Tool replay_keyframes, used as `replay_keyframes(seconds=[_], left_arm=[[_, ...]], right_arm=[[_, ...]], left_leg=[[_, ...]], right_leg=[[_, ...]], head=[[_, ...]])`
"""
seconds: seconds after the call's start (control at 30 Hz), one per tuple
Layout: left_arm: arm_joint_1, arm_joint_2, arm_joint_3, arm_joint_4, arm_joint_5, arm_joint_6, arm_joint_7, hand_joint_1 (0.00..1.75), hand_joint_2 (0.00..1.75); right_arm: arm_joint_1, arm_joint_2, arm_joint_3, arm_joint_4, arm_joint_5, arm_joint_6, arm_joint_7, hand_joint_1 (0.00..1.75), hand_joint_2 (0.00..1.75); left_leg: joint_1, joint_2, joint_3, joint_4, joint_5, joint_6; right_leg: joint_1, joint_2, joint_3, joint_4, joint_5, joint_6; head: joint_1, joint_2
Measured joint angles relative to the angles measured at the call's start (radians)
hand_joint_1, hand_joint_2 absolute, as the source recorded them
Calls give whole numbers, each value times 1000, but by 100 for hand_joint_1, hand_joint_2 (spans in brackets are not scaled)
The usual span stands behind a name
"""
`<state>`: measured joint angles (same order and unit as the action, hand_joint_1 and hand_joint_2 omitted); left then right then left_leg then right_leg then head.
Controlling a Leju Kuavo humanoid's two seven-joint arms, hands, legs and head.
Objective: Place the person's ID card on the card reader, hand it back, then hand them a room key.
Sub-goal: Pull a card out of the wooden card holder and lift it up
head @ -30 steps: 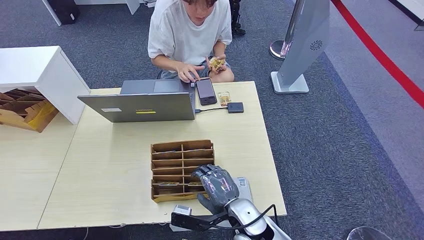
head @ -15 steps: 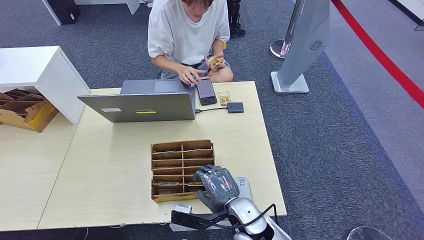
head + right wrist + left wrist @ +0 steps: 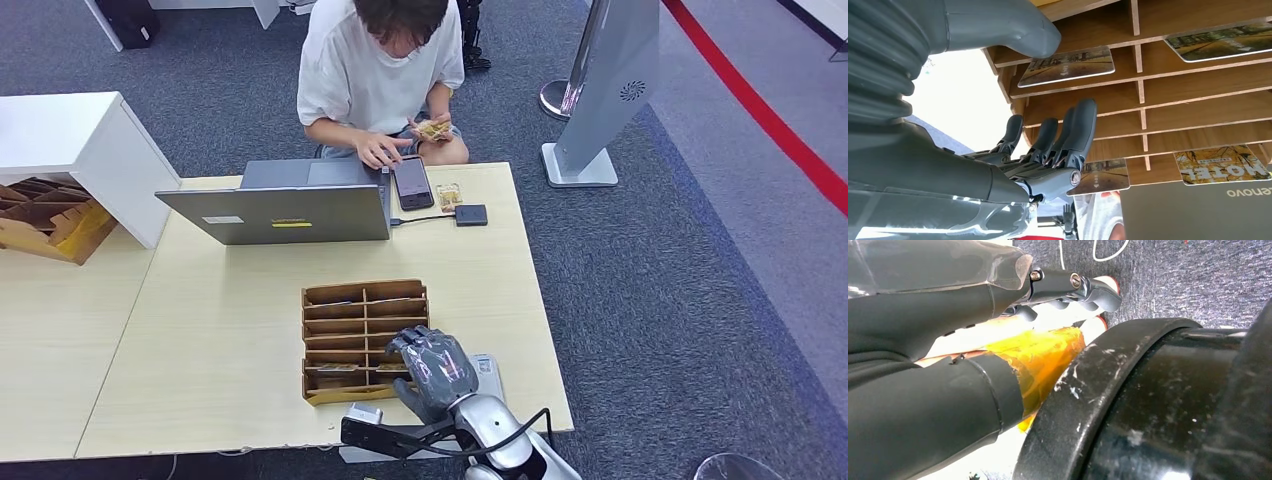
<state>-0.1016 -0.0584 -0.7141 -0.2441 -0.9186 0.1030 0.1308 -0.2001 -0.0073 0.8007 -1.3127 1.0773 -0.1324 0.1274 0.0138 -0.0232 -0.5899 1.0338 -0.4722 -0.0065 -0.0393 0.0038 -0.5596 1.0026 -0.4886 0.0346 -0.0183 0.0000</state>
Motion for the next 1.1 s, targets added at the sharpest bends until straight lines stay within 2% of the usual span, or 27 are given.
replay_keyframes(seconds=[1.1], left_arm=[[0,0,0,0,0,-1,0,0,0]], right_arm=[[-6,6,-3,30,-8,3,0,79,175]], left_leg=[[0,0,0,0,0,0]], right_leg=[[0,0,0,0,0,0]], head=[[0,0]])
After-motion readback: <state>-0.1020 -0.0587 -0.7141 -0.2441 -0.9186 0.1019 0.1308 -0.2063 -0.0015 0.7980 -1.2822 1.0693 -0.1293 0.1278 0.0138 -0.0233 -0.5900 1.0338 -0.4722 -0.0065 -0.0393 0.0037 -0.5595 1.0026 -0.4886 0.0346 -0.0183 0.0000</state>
